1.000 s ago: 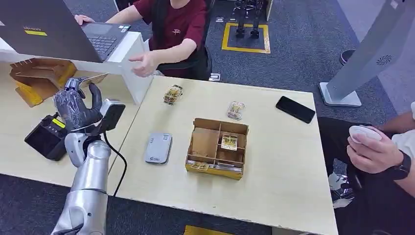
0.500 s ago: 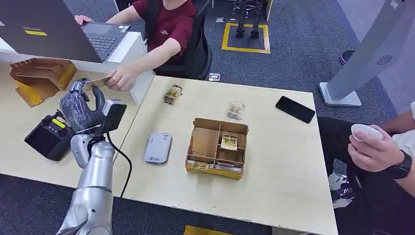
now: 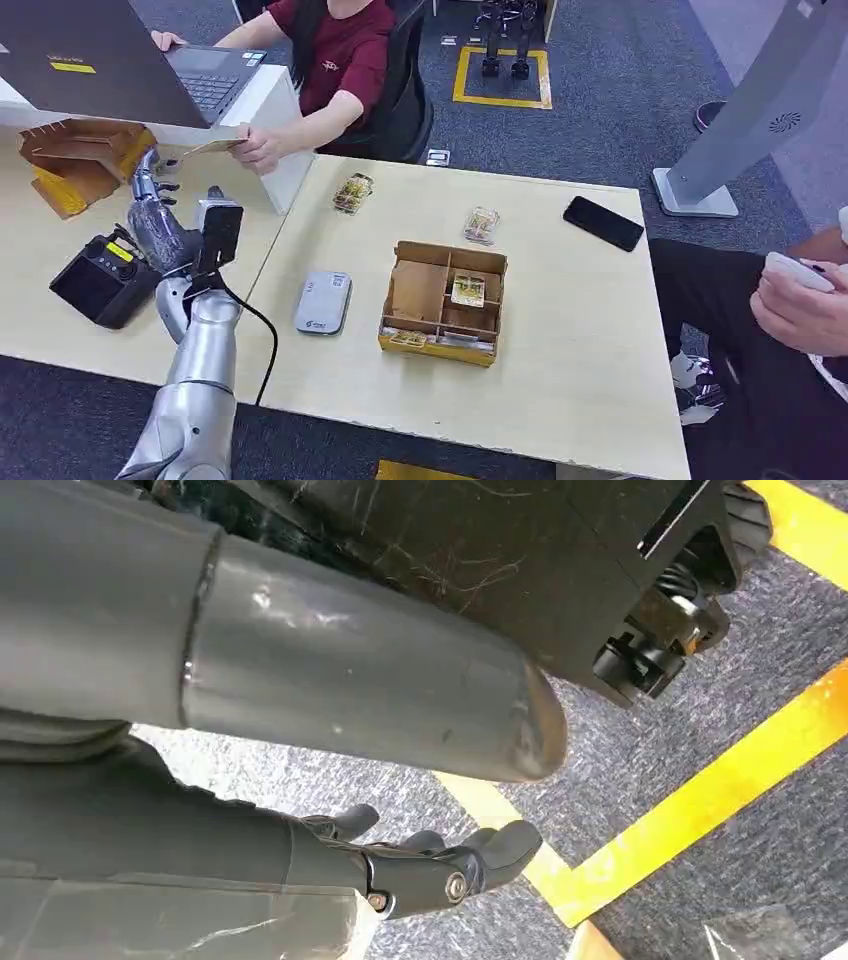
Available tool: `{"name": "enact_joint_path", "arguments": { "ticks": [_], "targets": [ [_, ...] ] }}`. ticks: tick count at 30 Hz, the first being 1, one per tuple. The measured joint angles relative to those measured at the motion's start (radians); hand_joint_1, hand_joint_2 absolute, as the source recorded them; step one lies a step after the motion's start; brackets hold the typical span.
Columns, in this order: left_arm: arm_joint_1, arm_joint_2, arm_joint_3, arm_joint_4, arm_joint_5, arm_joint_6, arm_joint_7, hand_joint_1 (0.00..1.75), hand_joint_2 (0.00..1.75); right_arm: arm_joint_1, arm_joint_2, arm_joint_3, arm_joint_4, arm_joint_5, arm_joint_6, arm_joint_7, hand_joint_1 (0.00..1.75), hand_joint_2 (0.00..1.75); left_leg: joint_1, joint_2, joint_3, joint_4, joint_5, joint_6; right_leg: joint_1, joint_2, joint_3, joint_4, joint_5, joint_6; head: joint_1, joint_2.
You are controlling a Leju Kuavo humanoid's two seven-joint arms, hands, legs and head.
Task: Pass the card to the sensor for recognition and then transmit it.
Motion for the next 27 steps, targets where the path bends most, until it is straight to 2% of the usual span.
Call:
{"name": "enact_joint_path", "arguments": {
  "ticks": [4,9,12,14,16,18,22,25,27],
  "targets": [
    [-0.001,0.009,-0.029,0.017,0.018,0.0,0.011,0.0,1.75,0.0,0.0,0.0,0.0,-0.002,0.0,0.001,0.0,0.0,0.0,0.0,0.0,0.0,0.0,0.0,0.0,0.0,0.0,0.0,0.0,0.0,0.0,0.0],
    [0.003,0.039,-0.134,0.028,0.196,-0.01,0.114,0.0,1.75,0.002,0.0,0.0,0.0,-0.017,-0.016,0.002,0.0,0.0,0.0,0.0,0.0,0.0,0.0,0.0,0.0,0.0,0.0,0.0,0.0,0.0,0.0,0.0],
    [0.031,0.063,-0.201,-0.011,0.311,-0.085,0.137,0.0,1.75,0.008,0.0,0.0,0.0,-0.032,-0.03,-0.008,0.0,0.0,0.0,0.0,0.0,0.0,0.0,0.0,0.0,0.0,0.0,0.0,0.0,0.0,0.0,0.0],
    [0.099,0.095,-0.279,-0.111,0.352,-0.209,0.145,0.0,1.75,0.017,0.0,-0.004,0.0,-0.054,-0.039,-0.022,0.0,0.0,0.0,0.001,0.0,0.0,-0.001,0.0,0.0,0.001,0.0,0.0,0.0,0.0,0.0,0.0],
    [0.182,0.131,-0.37,-0.22,0.351,-0.355,0.145,0.0,1.75,0.026,0.0,-0.011,0.0,-0.075,-0.043,-0.037,0.0,0.0,0.0,0.001,-0.001,0.0,-0.002,0.001,0.0,0.001,0.0,0.0,-0.001,0.0,0.0,0.0],
    [0.29,0.173,-0.471,-0.334,0.3,-0.447,0.124,0.0,1.75,0.032,-0.002,-0.022,0.0,-0.09,-0.046,-0.044,0.0,0.0,0.0,0.002,-0.001,0.0,-0.003,0.0,0.0,0.002,-0.001,0.0,-0.001,0.0,-0.001,0.0],
    [0.477,0.257,-0.686,-0.506,0.098,-0.425,0.095,0.0,1.75,0.039,-0.004,-0.049,0.0,-0.114,-0.047,-0.047,0.0,0.0,-0.001,0.002,-0.001,0.0,-0.004,0.0,0.0,0.003,-0.002,-0.001,-0.002,0.001,0.001,0.0],
    [0.566,0.308,-0.808,-0.592,0.085,-0.409,0.095,0.0,1.75,0.043,-0.005,-0.067,-0.001,-0.123,-0.051,-0.047,0.0,0.0,-0.001,0.002,-0.002,0.0,-0.005,0.0,0.0,0.002,-0.002,-0.001,-0.002,0.001,0.001,0.0],
    [0.6,0.33,-0.85,-0.63,0.076,-0.407,0.094,0.0,1.75,0.044,-0.006,-0.077,-0.002,-0.126,-0.051,-0.051,0.0,0.0,-0.001,0.002,-0.002,0.0,-0.005,0.0,0.0,0.002,-0.002,-0.001,-0.002,0.001,0.0,0.0]
  ]
}}
